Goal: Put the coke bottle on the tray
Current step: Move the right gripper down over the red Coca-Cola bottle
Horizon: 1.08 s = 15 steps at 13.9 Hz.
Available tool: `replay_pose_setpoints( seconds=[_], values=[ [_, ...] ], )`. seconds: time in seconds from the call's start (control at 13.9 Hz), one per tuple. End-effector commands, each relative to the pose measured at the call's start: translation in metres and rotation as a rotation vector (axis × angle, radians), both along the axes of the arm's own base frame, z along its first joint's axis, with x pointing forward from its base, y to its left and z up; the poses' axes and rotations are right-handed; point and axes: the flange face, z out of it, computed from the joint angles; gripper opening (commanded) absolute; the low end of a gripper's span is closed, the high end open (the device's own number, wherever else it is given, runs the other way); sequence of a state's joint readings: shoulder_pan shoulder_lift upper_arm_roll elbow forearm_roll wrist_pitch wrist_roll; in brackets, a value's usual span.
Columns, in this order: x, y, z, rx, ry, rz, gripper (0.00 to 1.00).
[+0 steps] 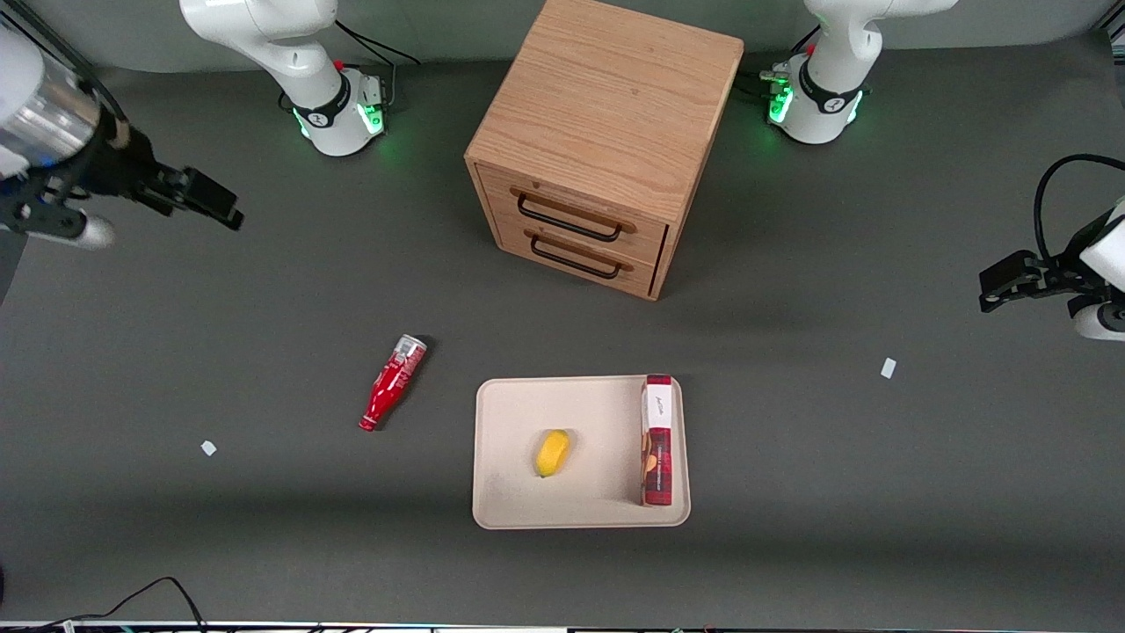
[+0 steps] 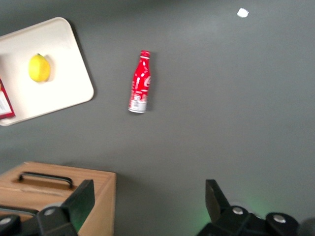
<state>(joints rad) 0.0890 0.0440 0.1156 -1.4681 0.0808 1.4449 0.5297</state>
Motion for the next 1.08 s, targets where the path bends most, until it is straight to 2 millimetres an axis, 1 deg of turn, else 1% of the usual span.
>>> replay_pose_setpoints(
  seconds=[0.0,0.07,0.22,0.43,0.51,0.65,0.79,0.94,1.01],
  values=[
    [0.045,0.049,-0.061,0.036,0.059,-0.087,1.0],
    [0.053,0.062,-0.091,0.031,0.085,-0.128,1.0],
    [0.059,0.079,-0.151,0.015,0.106,-0.167,1.0],
    [0.06,0.084,-0.247,-0.027,0.075,-0.23,1.0],
    [0.061,0.08,-0.279,-0.052,0.062,-0.25,1.0],
    [0.064,0.079,-0.334,-0.077,0.05,-0.288,1.0],
    [0.066,0.084,-0.379,-0.089,0.04,-0.316,1.0],
    [0.06,0.084,-0.414,-0.125,-0.004,-0.31,1.0],
    [0.059,0.084,-0.427,-0.122,-0.012,-0.32,1.0]
  ],
)
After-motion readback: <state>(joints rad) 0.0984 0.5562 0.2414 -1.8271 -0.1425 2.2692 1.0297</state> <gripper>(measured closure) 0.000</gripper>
